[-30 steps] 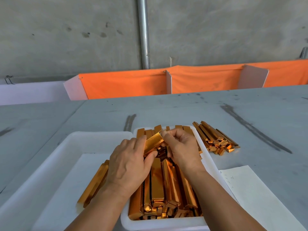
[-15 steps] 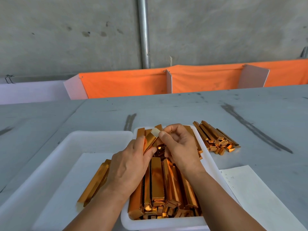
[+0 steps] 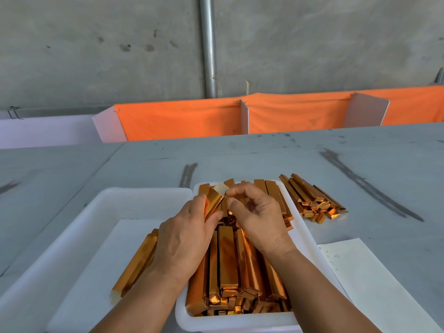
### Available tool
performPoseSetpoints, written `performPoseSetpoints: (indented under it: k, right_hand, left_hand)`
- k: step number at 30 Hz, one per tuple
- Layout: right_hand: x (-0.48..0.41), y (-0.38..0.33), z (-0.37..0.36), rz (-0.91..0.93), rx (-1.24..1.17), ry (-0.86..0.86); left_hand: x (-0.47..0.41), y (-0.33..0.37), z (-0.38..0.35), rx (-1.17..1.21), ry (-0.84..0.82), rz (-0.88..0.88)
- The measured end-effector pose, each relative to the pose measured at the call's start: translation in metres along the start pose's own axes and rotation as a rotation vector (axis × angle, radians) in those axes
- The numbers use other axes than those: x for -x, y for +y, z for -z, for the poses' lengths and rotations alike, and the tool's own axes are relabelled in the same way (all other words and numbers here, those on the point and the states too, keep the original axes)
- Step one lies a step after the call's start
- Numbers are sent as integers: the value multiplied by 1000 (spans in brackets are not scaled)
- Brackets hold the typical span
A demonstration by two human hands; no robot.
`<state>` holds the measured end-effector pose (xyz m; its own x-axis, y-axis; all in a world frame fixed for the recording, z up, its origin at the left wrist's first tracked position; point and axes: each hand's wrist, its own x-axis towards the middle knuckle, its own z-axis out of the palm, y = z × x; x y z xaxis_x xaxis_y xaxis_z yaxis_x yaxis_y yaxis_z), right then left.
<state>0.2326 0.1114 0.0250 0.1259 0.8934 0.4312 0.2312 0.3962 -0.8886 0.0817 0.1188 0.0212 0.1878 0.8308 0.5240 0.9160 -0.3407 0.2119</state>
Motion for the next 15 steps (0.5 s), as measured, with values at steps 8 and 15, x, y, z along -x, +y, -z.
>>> performPoseSetpoints:
  k: [8, 15]
  right_hand:
    - [0, 1, -1, 90, 215, -57]
    - [-3, -4, 2, -107, -33, -159]
  left_hand:
    - [1, 1, 2, -8, -8, -54]
    - [3, 0, 2, 1, -7, -87]
